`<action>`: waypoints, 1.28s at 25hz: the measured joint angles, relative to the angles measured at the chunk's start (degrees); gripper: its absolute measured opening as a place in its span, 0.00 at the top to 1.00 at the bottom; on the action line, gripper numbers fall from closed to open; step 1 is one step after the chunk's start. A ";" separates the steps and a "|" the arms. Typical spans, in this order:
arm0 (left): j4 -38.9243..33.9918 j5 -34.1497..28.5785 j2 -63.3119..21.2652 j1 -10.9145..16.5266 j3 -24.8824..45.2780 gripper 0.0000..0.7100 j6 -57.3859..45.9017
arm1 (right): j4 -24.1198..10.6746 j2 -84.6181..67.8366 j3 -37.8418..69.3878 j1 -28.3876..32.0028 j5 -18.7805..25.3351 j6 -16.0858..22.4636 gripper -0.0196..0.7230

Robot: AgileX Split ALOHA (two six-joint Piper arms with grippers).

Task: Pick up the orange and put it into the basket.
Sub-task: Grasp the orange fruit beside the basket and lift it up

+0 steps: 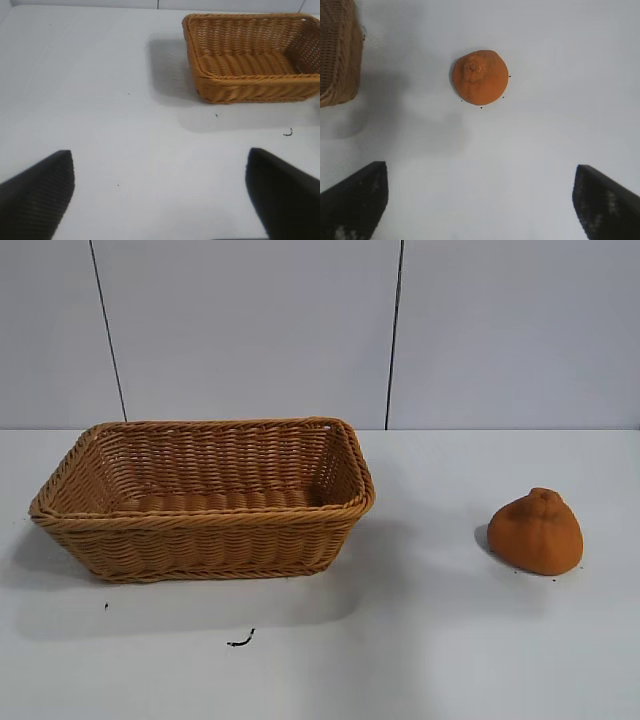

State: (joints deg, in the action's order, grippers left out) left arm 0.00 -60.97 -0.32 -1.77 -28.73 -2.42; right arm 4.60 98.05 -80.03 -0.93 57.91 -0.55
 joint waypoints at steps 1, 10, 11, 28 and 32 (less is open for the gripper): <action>0.00 0.00 0.00 0.00 0.00 0.06 0.00 | 0.21 2.51 -1.90 0.00 0.19 0.00 0.04; 0.00 0.05 0.00 0.00 0.00 0.06 0.00 | 2.37 20.84 -9.18 0.00 0.23 0.00 0.04; 0.00 0.05 0.00 0.00 0.00 0.06 0.00 | 2.78 22.41 -9.18 0.00 0.23 0.00 0.04; 0.00 0.05 0.00 0.00 0.00 0.06 0.00 | 3.33 28.60 -9.42 0.00 -1.68 0.00 0.88; 0.00 0.05 0.00 0.00 0.00 0.06 0.00 | 3.33 25.28 -10.96 0.00 -0.06 -0.49 0.90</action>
State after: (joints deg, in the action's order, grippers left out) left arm 0.00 -60.92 -0.32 -1.77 -28.73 -2.42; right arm 7.93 123.32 -90.99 -0.93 57.85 -1.04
